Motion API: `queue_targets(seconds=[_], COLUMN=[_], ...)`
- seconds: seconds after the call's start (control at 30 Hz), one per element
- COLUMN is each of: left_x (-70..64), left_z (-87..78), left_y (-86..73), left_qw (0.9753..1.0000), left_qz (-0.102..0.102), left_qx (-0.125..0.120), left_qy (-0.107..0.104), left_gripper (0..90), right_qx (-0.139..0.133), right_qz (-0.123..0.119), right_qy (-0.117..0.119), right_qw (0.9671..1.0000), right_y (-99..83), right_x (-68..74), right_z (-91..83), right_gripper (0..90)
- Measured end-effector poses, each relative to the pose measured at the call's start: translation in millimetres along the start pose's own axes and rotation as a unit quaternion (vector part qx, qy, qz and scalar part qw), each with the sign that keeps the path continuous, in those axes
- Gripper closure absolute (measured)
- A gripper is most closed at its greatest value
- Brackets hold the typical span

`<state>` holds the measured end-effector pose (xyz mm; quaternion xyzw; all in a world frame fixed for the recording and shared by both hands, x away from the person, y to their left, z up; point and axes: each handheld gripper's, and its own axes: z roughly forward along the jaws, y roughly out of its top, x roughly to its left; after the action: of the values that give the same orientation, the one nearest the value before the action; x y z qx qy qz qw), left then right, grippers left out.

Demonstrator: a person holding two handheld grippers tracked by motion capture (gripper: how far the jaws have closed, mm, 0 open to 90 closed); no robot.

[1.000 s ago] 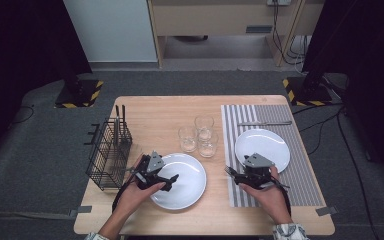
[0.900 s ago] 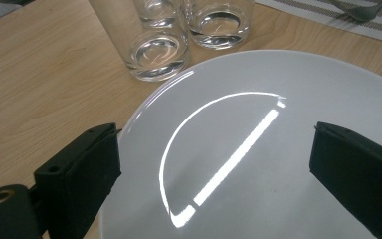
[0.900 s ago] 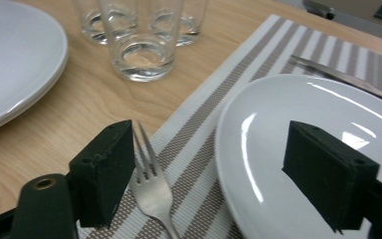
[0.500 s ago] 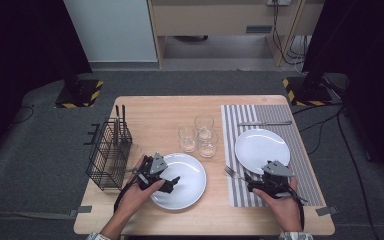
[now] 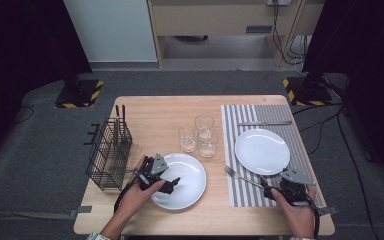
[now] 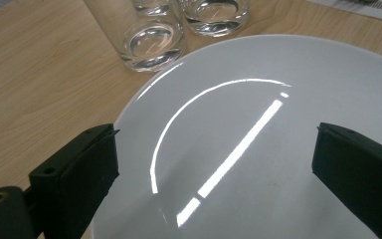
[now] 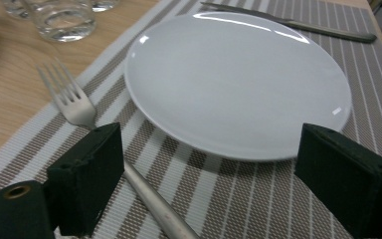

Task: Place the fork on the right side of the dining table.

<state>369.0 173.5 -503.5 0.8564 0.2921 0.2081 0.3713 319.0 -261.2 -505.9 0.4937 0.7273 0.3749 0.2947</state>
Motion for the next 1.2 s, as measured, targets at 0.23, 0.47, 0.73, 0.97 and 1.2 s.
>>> queue_targets(seconds=[0.23,0.47,0.73,0.97,1.2], left_x=[1.5,0.4,0.9,-0.1,0.0], left_z=[0.1,1.2,0.7,1.1,1.8], left_y=[-0.9,-1.0,-1.1,-0.8,-0.9], left_qw=[1.0,1.0,1.0,1.0,1.0], left_qz=[0.0,0.003,0.002,0.005,0.005], left_qx=[0.003,0.008,0.005,0.007,0.008], left_qy=[0.003,0.003,0.002,0.001,0.0], left_gripper=[3.6,3.6,3.6,3.6,3.6], right_qx=[0.021,0.034,0.059,0.076,0.084], right_qz=[-0.001,-0.028,-0.04,-0.037,-0.003], right_qy=[-0.022,-0.033,-0.03,-0.03,-0.045], right_qw=[0.9995,0.9985,0.997,0.9959,0.9954], right_y=[-10.4,-17.5,-22.1,-24.6,-24.7], right_x=[-3.0,-0.3,1.1,-0.8,-11.9], right_z=[-0.7,3.9,8.4,11.6,12.0], right_gripper=[14.3,15.0,15.3,15.5,17.3])
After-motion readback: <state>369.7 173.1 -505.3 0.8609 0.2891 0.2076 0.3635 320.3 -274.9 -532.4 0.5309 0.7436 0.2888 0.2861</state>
